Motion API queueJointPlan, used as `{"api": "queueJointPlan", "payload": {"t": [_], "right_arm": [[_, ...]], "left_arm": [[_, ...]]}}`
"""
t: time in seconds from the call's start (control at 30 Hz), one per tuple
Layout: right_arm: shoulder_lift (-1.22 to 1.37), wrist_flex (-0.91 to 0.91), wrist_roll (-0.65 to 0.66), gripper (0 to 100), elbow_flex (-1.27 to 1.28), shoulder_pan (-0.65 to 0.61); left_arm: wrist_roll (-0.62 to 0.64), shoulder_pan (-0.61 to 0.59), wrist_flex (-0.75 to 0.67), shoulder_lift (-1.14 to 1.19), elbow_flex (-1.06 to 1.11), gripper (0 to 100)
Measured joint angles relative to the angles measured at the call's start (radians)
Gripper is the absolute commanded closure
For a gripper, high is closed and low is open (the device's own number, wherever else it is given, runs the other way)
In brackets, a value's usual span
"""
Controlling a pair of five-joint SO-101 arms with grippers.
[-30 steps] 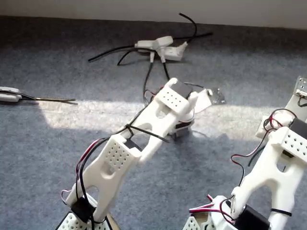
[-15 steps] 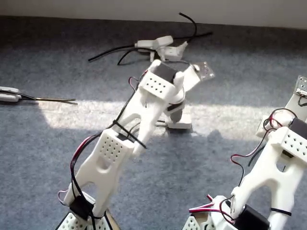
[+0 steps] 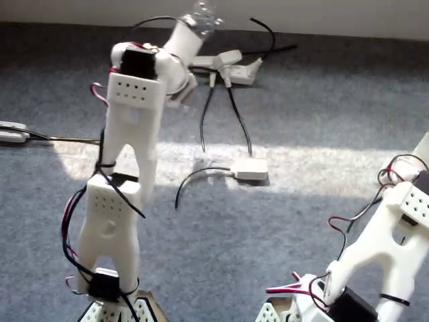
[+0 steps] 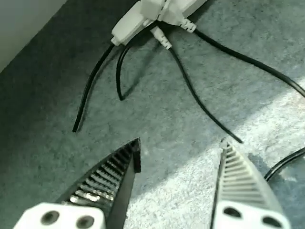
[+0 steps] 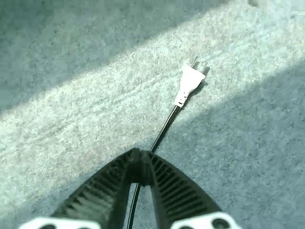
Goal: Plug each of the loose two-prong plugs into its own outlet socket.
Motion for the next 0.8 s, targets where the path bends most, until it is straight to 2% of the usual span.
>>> {"api": "queueJointPlan", "payload": {"t": [0.2,0.43,0.6,0.8], "right_arm": [[0.144,-0.114,-0.006,98.9,0.000,0.043],[0.465,-0.150,-0.075,98.8,-0.153,0.048],[0.663,-0.153,-0.126,98.8,-0.269,0.063],[0.707,-0.104,-0.133,98.8,-0.328,0.044]], "left_arm": [[0.020,-0.232,0.000,0.038,0.109,74],[0.023,-0.385,0.000,0.080,0.140,74],[0.023,-0.453,0.000,0.081,0.169,74],[0.023,-0.413,0.000,0.081,0.290,74]]}}
